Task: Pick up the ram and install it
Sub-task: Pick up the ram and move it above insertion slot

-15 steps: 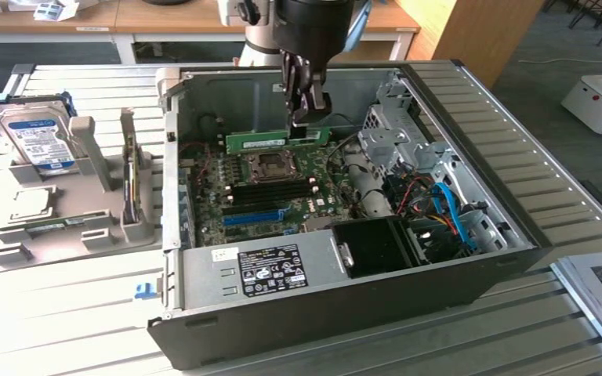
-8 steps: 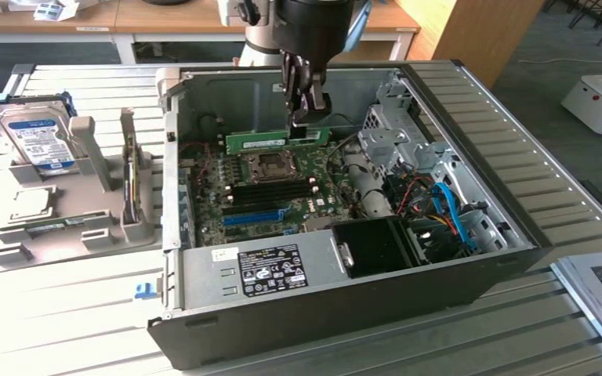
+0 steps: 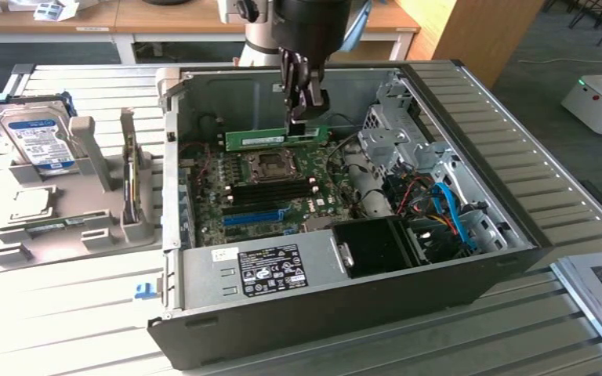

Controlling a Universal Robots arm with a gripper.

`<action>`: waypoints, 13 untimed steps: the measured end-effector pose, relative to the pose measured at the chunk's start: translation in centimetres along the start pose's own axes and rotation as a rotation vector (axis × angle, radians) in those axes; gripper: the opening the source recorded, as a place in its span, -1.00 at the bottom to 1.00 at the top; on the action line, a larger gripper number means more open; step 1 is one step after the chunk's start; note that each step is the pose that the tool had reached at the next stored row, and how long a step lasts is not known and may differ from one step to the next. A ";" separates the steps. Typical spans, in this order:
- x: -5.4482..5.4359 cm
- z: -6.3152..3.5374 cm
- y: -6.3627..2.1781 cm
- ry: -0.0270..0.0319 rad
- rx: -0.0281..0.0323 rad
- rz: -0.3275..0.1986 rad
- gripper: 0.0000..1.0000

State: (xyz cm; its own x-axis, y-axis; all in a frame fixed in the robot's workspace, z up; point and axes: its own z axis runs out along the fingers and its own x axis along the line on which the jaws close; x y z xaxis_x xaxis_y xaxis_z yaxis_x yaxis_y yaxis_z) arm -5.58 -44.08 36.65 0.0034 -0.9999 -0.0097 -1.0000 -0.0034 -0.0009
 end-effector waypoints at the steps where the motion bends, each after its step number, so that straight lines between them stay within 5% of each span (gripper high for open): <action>1: -0.1 0.01 0.00 0.0000 0.0000 0.000 -0.76; 13: -1.6 0.14 -0.01 -0.0001 0.0006 0.001 -0.76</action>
State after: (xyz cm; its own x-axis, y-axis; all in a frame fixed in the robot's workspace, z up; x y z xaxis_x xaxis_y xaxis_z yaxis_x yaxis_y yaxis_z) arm -5.58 -42.47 36.52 0.0028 -0.9999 -0.0098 -1.0000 -0.0028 -0.0015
